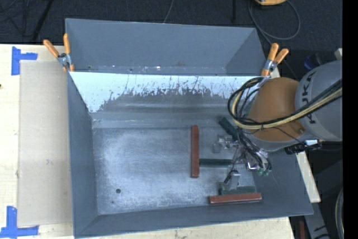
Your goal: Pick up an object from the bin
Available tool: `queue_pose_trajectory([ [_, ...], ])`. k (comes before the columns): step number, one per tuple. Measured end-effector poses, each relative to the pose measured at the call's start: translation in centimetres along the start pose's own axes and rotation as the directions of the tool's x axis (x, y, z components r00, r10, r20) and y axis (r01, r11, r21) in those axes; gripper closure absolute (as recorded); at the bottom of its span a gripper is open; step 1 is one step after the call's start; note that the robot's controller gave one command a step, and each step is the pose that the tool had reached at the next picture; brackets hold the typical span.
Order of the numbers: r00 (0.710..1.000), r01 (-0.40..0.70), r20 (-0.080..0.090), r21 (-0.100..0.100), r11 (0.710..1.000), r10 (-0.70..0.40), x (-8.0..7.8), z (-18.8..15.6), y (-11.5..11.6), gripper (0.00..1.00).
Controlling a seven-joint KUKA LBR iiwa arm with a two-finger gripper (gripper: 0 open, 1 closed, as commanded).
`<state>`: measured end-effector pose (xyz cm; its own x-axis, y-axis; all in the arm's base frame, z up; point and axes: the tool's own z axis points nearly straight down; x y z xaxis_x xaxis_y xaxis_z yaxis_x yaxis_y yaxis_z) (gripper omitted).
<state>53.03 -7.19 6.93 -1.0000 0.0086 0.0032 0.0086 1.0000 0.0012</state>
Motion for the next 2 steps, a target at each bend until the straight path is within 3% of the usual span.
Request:
queue_pose_trajectory([
  [1, 1.000, 0.005, 0.003, 0.001, 1.000, -0.005, -0.1, -0.1, 0.1, 1.00],
  [2, 0.999, 0.044, 0.013, 0.002, 0.999, -0.044, -1.7, -13.8, 1.6, 1.00],
])
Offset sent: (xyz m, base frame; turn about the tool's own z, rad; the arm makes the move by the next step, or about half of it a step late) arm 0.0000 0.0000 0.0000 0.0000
